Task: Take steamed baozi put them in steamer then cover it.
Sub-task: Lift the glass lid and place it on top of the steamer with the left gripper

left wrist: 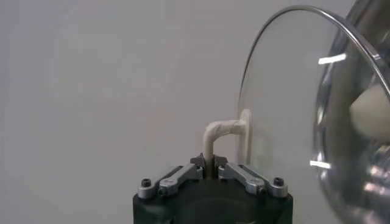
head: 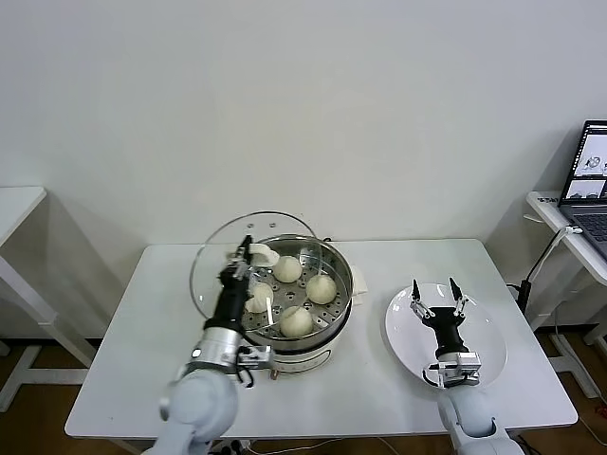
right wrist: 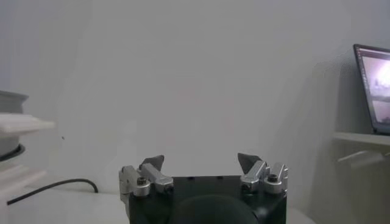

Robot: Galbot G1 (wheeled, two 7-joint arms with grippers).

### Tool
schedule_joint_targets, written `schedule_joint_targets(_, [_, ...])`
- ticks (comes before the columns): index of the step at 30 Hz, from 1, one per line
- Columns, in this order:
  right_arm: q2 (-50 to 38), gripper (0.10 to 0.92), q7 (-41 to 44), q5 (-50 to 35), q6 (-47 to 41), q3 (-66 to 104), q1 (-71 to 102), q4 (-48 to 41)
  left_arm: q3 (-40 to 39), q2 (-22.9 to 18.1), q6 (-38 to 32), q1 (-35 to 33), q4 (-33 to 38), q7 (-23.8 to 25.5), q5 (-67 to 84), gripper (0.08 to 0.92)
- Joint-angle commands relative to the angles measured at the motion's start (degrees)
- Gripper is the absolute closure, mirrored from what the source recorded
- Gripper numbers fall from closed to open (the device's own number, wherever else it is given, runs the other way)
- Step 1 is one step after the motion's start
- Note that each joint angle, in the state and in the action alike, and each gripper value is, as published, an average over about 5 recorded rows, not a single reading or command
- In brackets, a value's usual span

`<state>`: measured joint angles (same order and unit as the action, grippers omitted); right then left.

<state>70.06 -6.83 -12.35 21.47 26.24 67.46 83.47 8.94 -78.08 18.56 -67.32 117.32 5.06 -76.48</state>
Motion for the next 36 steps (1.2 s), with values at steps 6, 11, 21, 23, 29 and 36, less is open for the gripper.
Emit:
schedule_joint_targets(6, [0.7, 0.203, 0.1, 0.7, 0.0, 0.1, -0.2, -1.3, -8.6, -7.7, 4.8, 5.1, -7.4, 7.7, -11.4, 0.813])
schedule_joint_targets(11, [0.8, 0.203, 0.2, 0.9, 0.0, 0.0, -0.4, -1.6, -8.4, -8.3, 5.0, 5.1, -8.6, 8.2, -12.4, 0.813])
schedule_joint_targets(21, [1.0, 0.203, 0.2, 1.2, 0.0, -0.1, -0.5, -1.9, -7.9, -9.1, 4.7, 5.0, -9.8, 8.1, -13.5, 0.813])
schedule_joint_targets(23, [0.9, 0.203, 0.2, 1.2, 0.0, -0.1, -0.5, -1.8, -7.8, -9.2, 4.6, 5.0, -9.9, 8.1, -13.9, 0.813])
schedule_joint_targets(29, [0.6, 0.203, 0.1, 1.1, 0.0, 0.1, -0.5, -1.7, -7.2, -9.3, 4.5, 5.1, -11.0, 8.2, -14.7, 0.813])
schedule_joint_targets(36, [0.8, 0.203, 0.1, 1.2, 0.0, 0.0, -0.7, -1.8, -6.8, -9.1, 4.4, 4.8, -11.3, 8.3, -15.2, 0.813])
